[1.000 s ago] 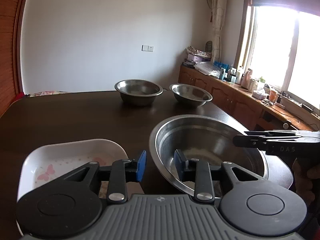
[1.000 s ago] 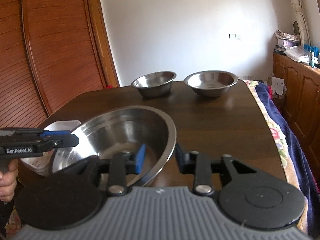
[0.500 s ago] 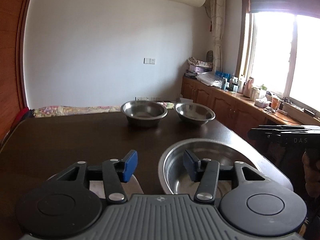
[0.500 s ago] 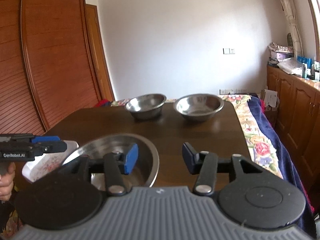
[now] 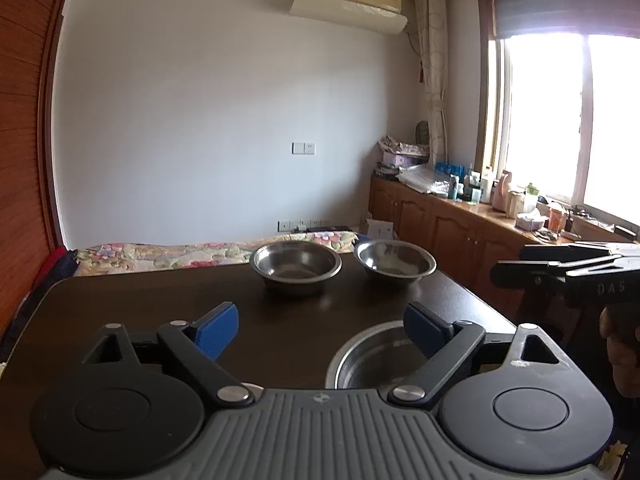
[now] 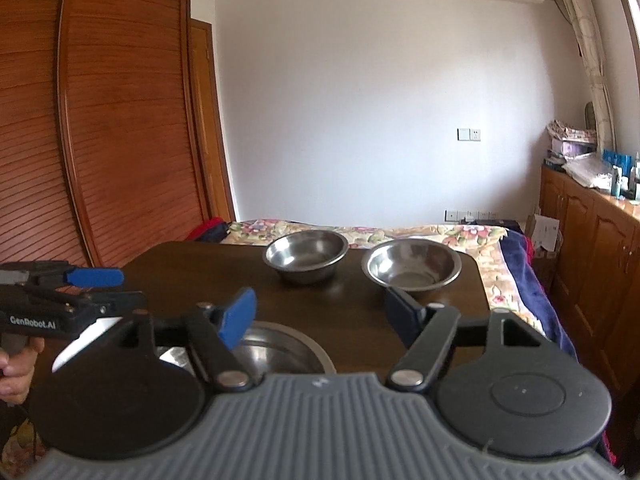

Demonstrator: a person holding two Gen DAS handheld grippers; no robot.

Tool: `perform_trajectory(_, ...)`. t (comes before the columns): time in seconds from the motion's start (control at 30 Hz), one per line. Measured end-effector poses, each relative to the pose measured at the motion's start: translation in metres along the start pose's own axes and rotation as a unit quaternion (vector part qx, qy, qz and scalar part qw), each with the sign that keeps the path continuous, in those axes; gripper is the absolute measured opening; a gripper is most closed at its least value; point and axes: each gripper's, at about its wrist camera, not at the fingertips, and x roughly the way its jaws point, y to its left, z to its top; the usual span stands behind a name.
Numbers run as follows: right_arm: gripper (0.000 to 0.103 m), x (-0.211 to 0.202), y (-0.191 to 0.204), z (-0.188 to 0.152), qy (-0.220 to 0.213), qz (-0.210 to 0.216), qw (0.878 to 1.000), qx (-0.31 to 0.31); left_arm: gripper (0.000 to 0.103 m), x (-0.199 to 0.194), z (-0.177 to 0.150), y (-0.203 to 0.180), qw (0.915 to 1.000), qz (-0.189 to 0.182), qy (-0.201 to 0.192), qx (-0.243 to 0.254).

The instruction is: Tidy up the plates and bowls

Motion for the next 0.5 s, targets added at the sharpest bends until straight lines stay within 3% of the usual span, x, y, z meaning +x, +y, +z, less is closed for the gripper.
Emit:
perform_trajectory(0.23,0.103,-0.001,0.004,0.005,-0.017,-0.025,0.999,-0.013,0.103,0.004,0.009,0.005,0.9998,0.016,-0.008,0.008)
perform_trajectory(0.5,0.103,0.014,0.0,0.021,-0.014,-0.016,1.0,-0.009,0.103,0.027,0.032,0.014,0.9996,0.016,-0.004,0.022)
